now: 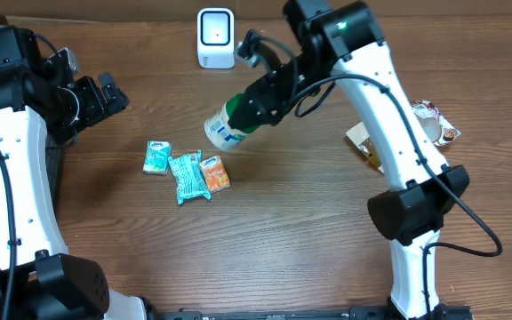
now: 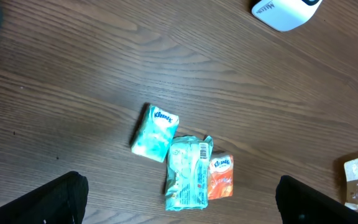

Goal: Scan the item barcode
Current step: 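Lift the green-lidded jar and tilt it toward the scanner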

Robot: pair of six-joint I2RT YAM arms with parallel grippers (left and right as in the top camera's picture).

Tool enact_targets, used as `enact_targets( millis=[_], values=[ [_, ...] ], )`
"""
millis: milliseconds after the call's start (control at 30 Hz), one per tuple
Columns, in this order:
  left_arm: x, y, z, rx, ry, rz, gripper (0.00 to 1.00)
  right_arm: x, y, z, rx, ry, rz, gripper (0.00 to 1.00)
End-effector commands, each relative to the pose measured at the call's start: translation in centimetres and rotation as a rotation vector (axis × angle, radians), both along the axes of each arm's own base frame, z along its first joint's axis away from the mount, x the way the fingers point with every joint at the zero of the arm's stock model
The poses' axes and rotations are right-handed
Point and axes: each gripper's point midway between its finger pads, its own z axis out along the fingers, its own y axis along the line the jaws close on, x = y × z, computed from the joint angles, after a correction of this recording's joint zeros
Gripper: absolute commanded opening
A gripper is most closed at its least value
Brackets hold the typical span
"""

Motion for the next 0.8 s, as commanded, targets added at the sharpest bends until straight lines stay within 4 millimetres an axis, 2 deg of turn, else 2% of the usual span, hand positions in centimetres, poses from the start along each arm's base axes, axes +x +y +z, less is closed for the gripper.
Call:
enact_targets(
  millis=[0, 300, 567, 767],
  values=[
    [0.2, -0.2, 0.0, 0.008, -0.004, -0.017, 1.0, -0.9, -0.5, 5.6, 0.22, -0.125, 0.075, 0.38],
    [0.2, -0.2, 0.0, 0.008, -0.004, -0.017, 0.99, -0.4, -1.4, 6.1, 0.226, -0.137, 0.053, 0.38],
    [0.2, -0.2, 0.0, 0.008, -0.005, -0.017, 1.0, 0.7, -1.3, 4.7, 0.143, -0.207, 0.045, 0.34],
    [0.2, -0.2, 0.0, 0.008, -0.005, -0.017, 1.0, 4.7, -1.2, 1.7, -0.085, -0.31, -0.109, 0.33]
  ],
)
